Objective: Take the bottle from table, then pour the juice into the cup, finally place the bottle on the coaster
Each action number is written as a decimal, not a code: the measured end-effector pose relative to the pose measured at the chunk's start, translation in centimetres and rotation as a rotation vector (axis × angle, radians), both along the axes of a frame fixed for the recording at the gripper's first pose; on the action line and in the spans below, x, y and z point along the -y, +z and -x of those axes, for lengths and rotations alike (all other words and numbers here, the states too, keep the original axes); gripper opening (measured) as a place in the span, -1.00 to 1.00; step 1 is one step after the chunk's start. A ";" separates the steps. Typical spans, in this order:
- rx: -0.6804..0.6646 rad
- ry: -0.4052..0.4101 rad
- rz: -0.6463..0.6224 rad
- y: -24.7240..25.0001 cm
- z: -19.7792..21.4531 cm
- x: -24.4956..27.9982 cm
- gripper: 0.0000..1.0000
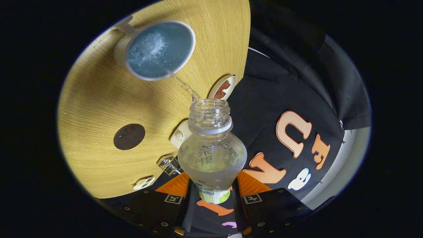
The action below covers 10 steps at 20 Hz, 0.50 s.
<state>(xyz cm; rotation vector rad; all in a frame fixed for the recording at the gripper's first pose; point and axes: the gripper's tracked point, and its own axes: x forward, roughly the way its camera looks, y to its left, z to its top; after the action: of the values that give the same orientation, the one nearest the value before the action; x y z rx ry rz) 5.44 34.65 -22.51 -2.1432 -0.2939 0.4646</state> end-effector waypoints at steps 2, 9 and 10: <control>0.001 0.004 0.006 0.0 0.0 -0.2 0.02; 0.014 0.019 0.023 0.7 0.4 -0.5 0.02; 0.012 0.017 0.021 0.8 0.5 -0.4 0.02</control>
<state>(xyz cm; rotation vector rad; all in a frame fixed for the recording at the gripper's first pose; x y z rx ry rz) 4.91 35.06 -21.76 -2.1660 -0.3151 0.4665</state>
